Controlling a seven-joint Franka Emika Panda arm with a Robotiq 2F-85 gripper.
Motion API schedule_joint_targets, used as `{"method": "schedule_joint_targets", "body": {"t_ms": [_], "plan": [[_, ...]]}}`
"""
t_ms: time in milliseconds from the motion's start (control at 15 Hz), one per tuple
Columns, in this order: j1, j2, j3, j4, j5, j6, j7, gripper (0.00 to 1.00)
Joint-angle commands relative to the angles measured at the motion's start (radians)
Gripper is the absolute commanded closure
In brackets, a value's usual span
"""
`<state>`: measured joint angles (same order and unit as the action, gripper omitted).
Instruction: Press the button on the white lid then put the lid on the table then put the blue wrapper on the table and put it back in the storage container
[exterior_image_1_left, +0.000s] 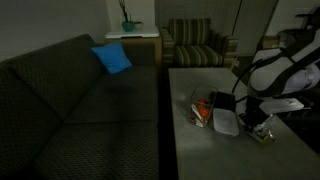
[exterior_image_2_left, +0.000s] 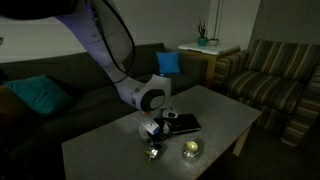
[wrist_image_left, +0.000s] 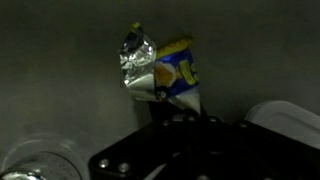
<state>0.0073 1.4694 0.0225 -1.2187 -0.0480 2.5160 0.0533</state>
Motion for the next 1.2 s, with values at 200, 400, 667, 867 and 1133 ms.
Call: {"method": "schedule_joint_targets", "body": {"t_ms": [200,400,667,867,1133], "plan": [[0.053,-0.095,-0.068,-0.062,-0.031,0.005,0.043,1.0],[0.065,-0.143,-0.08,-0.086,-0.057,0.052,0.023,1.0],[0.115,-0.197,-0.147,-0.105,-0.091,0.162,0.103,1.0],[0.163,-0.205,-0.224,-0.096,-0.093,0.3,0.207,1.0],[0.245,-0.179,-0.341,-0.068,-0.062,0.45,0.321,1.0]]}}
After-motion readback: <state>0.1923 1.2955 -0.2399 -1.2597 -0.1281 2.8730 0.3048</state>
